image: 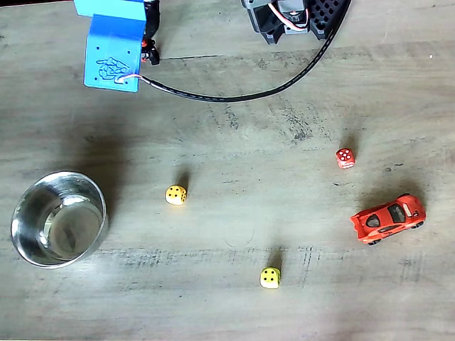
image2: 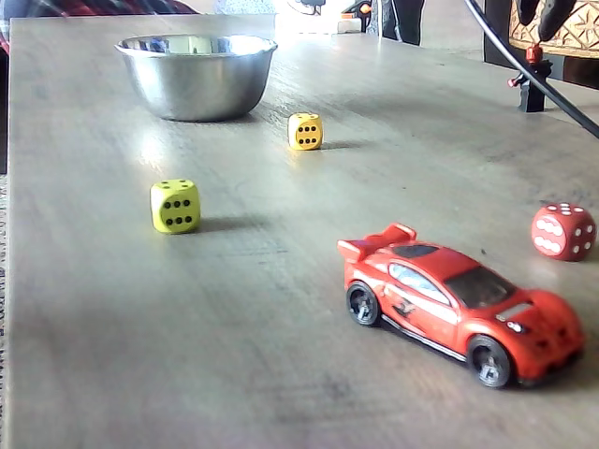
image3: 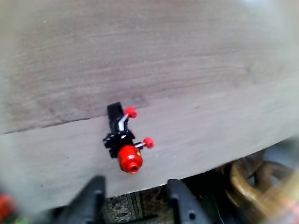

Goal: Pick up the lego figure and place in bowl

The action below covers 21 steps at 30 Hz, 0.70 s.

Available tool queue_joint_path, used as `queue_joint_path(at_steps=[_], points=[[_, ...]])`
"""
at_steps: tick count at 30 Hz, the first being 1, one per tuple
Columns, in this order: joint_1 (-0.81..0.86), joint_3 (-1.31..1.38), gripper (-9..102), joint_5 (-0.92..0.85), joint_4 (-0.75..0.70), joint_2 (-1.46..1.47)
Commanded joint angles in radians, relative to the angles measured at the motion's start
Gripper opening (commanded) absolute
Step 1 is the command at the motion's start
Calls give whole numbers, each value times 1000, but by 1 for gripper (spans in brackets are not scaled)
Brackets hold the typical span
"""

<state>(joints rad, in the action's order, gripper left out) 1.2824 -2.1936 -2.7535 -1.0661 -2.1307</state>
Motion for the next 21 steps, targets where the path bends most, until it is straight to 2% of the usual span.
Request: queue_joint_path(at_steps=[1, 21], points=[[9, 58, 17, -2, 14, -5], [5, 41, 17, -3, 14, 2]])
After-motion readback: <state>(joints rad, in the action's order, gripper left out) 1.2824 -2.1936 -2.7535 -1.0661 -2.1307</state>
